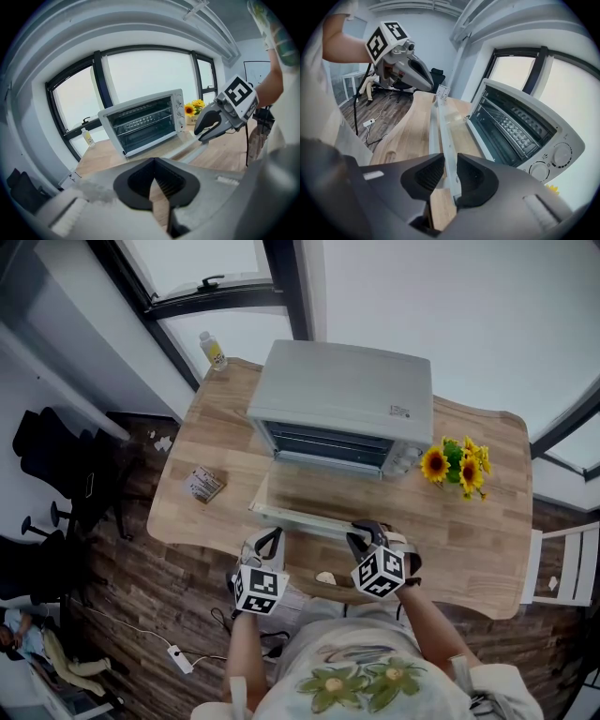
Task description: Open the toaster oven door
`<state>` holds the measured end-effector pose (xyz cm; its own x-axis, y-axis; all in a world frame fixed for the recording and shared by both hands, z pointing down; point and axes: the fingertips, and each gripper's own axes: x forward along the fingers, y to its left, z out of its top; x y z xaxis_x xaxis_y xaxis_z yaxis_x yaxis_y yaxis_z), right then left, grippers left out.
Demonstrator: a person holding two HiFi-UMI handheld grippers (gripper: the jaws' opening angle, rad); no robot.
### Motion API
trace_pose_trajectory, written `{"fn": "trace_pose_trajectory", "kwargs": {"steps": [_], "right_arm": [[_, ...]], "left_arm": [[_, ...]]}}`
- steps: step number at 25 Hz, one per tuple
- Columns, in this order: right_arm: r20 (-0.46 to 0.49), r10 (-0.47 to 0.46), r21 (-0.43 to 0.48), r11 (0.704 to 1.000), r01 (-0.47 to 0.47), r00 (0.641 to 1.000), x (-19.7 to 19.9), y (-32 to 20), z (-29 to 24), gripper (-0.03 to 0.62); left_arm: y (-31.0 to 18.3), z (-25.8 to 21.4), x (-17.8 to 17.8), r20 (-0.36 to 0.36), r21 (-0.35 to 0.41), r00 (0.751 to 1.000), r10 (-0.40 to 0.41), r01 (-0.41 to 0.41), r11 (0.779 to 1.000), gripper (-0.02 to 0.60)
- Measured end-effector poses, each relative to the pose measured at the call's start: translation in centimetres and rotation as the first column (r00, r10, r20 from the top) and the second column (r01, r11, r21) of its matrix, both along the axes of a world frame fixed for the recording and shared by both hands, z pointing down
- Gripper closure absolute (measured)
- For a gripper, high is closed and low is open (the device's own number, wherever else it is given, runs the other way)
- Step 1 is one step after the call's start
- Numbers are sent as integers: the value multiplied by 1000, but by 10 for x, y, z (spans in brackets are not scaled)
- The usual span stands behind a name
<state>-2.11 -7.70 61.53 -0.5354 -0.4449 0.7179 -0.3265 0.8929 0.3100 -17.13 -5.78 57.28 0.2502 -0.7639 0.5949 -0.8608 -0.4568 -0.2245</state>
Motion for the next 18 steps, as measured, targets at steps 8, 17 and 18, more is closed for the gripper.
{"fn": "trace_pose_trajectory", "kwargs": {"steps": [8, 17, 18], "right_arm": [[-34, -24, -2, 1000, 24, 999, -1, 7, 15, 500], [-56, -44, -12, 999, 43, 997, -2, 12, 29, 496], [-60, -47, -14, 999, 47, 997, -2, 12, 30, 496]], "left_arm": [[8, 3, -6, 4, -12, 1000, -22, 22, 1000, 578], [15, 5, -13, 8, -19, 999, -45, 45, 999, 577], [15, 5, -13, 8, -20, 999, -46, 46, 999, 577]]}}
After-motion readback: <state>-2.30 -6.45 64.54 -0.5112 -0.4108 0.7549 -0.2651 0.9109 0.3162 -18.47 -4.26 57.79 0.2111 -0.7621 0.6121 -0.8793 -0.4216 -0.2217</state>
